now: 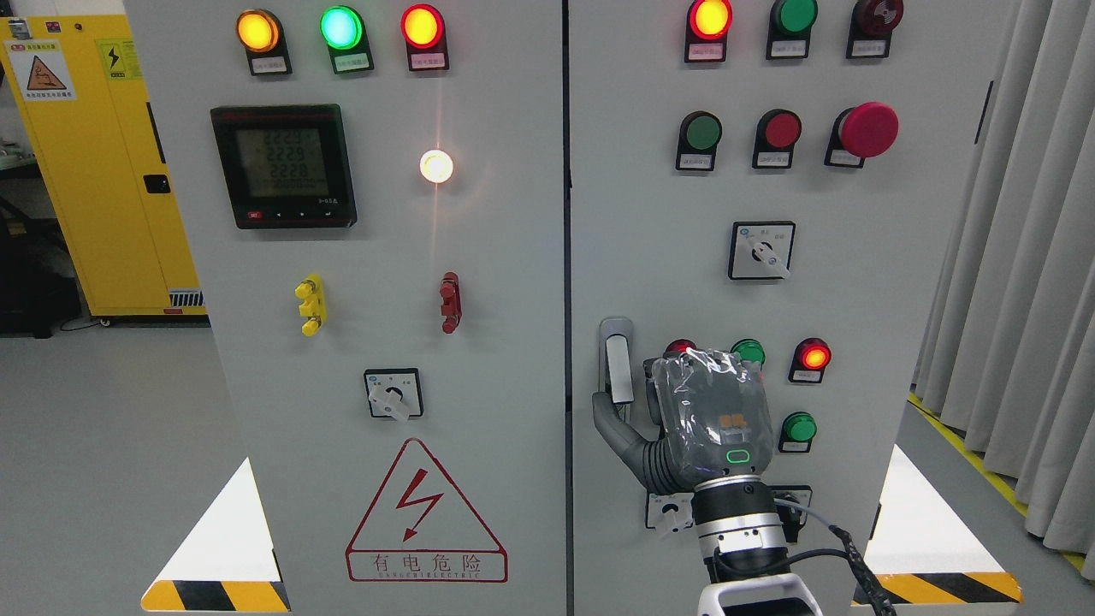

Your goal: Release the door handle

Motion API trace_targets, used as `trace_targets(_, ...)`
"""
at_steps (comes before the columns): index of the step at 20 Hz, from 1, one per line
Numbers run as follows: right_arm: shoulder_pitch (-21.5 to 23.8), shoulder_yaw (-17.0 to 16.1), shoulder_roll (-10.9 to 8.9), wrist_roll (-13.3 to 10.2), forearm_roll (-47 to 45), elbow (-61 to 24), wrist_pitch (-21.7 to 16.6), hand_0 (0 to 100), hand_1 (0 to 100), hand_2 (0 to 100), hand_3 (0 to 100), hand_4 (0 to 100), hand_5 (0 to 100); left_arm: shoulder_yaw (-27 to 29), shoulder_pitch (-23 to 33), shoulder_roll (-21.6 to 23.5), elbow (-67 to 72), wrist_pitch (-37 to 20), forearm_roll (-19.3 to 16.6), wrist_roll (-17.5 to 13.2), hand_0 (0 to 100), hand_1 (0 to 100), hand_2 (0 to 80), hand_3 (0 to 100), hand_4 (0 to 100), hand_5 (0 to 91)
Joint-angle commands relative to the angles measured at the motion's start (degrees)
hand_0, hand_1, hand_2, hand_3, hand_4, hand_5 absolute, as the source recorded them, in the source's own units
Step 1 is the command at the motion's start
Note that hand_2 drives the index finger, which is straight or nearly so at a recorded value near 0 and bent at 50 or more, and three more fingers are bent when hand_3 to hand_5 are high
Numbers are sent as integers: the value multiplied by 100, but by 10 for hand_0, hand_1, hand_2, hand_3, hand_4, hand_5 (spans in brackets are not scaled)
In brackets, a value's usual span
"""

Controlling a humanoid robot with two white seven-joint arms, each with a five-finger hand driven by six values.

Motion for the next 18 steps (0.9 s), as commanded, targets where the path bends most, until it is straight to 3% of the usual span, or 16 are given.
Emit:
trace_targets(1,3,-10,0,-3,2,-7,2,459,398,990,1000,1000,1000,0,0,0,-70,-5,0,-1,120,556,0,0,0,0)
trace_targets(18,30,-10,0,-12,-16,-95,2,572,415,988,1000,1000,1000,0,0,0,-70,-5,0,-1,120,556,0,0,0,0)
